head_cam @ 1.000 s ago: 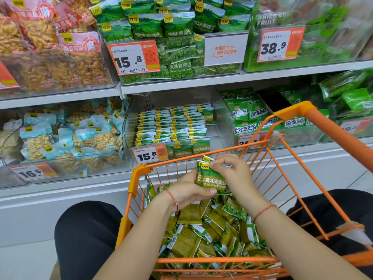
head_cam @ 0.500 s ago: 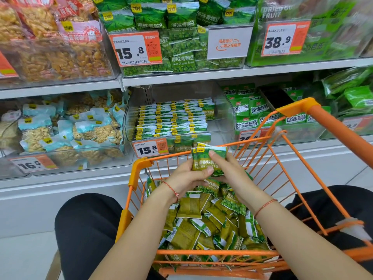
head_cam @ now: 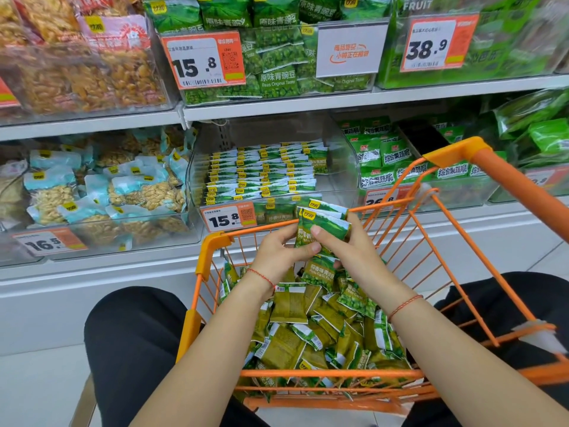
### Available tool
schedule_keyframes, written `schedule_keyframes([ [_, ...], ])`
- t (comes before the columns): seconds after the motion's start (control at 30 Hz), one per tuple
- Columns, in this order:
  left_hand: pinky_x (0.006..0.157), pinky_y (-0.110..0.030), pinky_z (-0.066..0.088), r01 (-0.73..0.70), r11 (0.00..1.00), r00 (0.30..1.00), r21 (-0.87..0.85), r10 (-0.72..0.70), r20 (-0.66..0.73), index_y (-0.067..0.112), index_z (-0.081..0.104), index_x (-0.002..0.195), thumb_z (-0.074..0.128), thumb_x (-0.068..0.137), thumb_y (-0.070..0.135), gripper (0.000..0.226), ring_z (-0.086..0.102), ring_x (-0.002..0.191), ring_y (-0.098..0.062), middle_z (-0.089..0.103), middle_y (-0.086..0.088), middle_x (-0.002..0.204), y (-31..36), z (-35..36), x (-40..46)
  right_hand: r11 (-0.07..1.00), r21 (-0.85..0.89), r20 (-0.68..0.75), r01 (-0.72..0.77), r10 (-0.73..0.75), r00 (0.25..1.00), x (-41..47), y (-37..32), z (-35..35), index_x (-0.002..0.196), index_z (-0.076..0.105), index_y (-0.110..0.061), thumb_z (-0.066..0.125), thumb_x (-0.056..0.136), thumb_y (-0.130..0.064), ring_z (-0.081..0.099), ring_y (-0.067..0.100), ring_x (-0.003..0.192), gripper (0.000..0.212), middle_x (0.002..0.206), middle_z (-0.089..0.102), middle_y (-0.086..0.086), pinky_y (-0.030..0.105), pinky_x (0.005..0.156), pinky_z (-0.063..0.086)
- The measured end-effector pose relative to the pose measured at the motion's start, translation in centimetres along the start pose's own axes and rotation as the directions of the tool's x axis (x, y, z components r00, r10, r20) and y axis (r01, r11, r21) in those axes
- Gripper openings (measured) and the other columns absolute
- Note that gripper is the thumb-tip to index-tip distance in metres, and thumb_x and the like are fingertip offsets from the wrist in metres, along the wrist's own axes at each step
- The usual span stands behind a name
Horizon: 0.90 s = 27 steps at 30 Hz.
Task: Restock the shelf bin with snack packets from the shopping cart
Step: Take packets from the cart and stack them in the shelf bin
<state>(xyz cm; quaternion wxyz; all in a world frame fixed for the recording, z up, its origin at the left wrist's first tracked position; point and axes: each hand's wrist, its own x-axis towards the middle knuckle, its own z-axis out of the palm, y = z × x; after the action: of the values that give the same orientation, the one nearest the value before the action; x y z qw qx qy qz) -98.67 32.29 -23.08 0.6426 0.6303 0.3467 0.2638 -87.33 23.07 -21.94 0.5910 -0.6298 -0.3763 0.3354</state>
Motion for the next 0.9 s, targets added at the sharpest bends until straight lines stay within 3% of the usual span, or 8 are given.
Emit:
schedule_keyframes([
  [0.17,0.107,-0.042,0.039,0.088,0.969,0.995,-0.229,-0.074,0.07,-0.002,0.032,0.143,0.059,0.085,-0.008,0.065,0.036,0.136,-0.023,0.037,-0.012,0.146,0.0,-0.1,0.0,0.999,0.005,0.04,-0.039,0.039,0.998,0.1,0.0,0.0,0.132,0.028,-0.04,0.059,0.09,-0.037,0.05,0.011,0.087,0.052,0.106,0.039,-0.025,0.021,0.075,0.043],
  [0.33,0.095,-0.032,0.049,0.066,0.972,0.981,-0.224,-0.022,0.194,-0.002,0.059,0.116,0.061,0.08,0.019,0.041,0.062,0.097,-0.005,0.067,0.006,0.098,0.1,0.0,-0.4,0.995,-0.098,-0.019,-0.009,0.007,1.0,0.3,0.2,0.1,0.131,0.039,-0.019,0.064,0.084,-0.049,0.046,0.01,0.093,0.06,0.114,0.051,-0.012,0.029,0.081,0.041],
  [0.43,0.085,-0.031,0.053,0.021,0.989,0.995,-0.145,-0.007,0.101,0.003,0.063,0.114,0.062,0.077,0.031,0.046,0.061,0.095,-0.006,0.066,0.001,0.102,-0.7,-0.1,0.1,0.995,-0.094,-0.042,-0.02,0.016,0.999,0.2,0.1,0.3,0.108,0.048,-0.025,0.06,0.088,-0.043,0.048,-0.002,0.069,0.029,0.088,0.048,-0.016,0.019,0.065,0.038],
  [0.5,0.076,-0.026,0.054,0.002,0.993,0.997,-0.115,0.007,0.073,0.008,0.068,0.104,0.06,0.084,0.031,0.031,0.061,0.095,-0.011,0.066,-0.004,0.103,-1.0,-0.2,0.4,0.998,-0.018,-0.008,-0.053,0.053,0.999,0.0,-0.3,0.3,0.109,0.045,-0.03,0.058,0.091,-0.039,0.052,-0.003,0.077,0.024,0.101,0.046,-0.017,0.024,0.064,0.047],
  [0.6,0.068,-0.022,0.054,-0.017,0.999,1.0,-0.036,0.018,0.025,0.012,0.07,0.091,0.053,0.092,0.031,0.025,0.064,0.081,-0.007,0.068,-0.004,0.097,-0.9,-0.1,0.5,0.999,-0.002,0.028,-0.034,0.034,0.999,-0.2,-0.5,0.4,0.147,0.022,-0.023,0.063,0.085,-0.043,0.04,0.005,0.116,0.078,0.133,0.033,-0.01,0.037,0.091,0.051],
  [0.7,0.072,-0.038,0.055,-0.035,0.992,0.999,0.122,0.038,-0.023,0.004,0.07,0.089,0.052,0.08,0.057,0.056,0.064,0.073,-0.011,0.066,-0.011,0.089,-0.8,0.1,0.3,0.998,-0.068,0.023,0.008,-0.006,1.0,-0.6,-0.9,0.6,0.149,0.019,-0.021,0.066,0.071,-0.055,0.031,-0.005,0.121,0.097,0.142,0.035,-0.012,0.046,0.104,0.042],
  [0.8,0.06,-0.032,0.04,-0.109,0.973,0.993,0.202,0.116,-0.023,-0.002,0.061,0.081,0.049,0.079,0.064,0.067,0.053,0.068,-0.019,0.053,-0.011,0.073,-0.7,0.2,-0.1,0.997,-0.076,0.024,-0.011,0.013,1.0,-0.5,-0.9,0.4,0.139,0.03,-0.025,0.073,0.078,-0.037,0.043,-0.025,0.093,0.076,0.105,0.044,-0.032,0.034,0.096,0.047],
  [0.9,0.052,-0.023,0.027,-0.143,0.971,0.989,0.19,0.147,-0.008,0.007,0.051,0.073,0.052,0.086,0.049,0.044,0.034,0.054,-0.008,0.034,0.0,0.061,-0.3,0.2,-0.3,0.993,-0.115,0.001,0.001,0.0,1.0,-0.5,-0.8,0.1,0.139,0.029,-0.024,0.072,0.083,-0.024,0.046,-0.012,0.084,0.07,0.094,0.038,-0.029,0.007,0.08,0.042],
])
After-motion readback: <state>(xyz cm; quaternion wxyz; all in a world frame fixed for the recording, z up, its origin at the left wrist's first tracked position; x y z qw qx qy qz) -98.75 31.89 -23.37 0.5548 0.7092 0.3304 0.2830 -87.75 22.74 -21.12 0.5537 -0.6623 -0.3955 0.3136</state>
